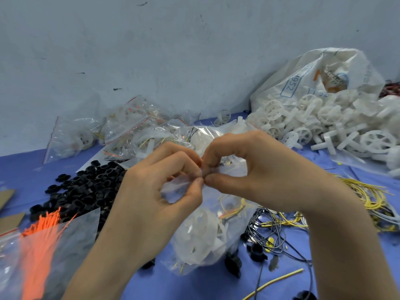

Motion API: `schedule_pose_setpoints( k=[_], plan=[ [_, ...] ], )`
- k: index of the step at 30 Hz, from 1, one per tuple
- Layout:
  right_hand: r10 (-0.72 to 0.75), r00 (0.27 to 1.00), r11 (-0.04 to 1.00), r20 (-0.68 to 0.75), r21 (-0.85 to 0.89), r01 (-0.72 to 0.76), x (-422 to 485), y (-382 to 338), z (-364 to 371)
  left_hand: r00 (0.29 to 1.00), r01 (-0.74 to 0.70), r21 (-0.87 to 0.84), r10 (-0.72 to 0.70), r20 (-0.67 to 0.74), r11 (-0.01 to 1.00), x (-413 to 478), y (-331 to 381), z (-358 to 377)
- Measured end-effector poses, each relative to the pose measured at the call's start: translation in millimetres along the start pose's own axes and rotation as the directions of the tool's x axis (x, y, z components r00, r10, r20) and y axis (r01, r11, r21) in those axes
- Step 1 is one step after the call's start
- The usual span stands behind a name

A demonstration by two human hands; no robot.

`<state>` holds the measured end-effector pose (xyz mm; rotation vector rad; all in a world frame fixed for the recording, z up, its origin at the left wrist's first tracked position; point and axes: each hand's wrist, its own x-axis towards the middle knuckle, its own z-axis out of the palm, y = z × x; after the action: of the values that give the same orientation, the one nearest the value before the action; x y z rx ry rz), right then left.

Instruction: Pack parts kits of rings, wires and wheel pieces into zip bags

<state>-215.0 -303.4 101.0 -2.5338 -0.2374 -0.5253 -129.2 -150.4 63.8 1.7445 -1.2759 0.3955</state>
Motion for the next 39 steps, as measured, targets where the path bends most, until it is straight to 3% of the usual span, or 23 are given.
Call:
schedule_pose_setpoints(
  k=[9, 27, 39],
  plan=[
    [0.059, 0.998, 0.997, 0.023, 0.055, -0.061, -4, 5, -7, 1.000, -0.015, -0.008, 0.015, -0.014, 1.000, -1, 1, 3],
    [0.012, 0.999, 1.000, -0.033, -0.024, -0.013, -3, 5, -5, 0.999, -0.019, 0.018, 0.020, -0.038, 1.000, 0, -2, -1],
    [0.053, 0.998, 0.998, -0.025, 0.030, -0.052, -8, 14, -12, 1.000, -0.005, 0.000, 0.005, -0.026, 1.000, -1, -1, -2]
  ],
)
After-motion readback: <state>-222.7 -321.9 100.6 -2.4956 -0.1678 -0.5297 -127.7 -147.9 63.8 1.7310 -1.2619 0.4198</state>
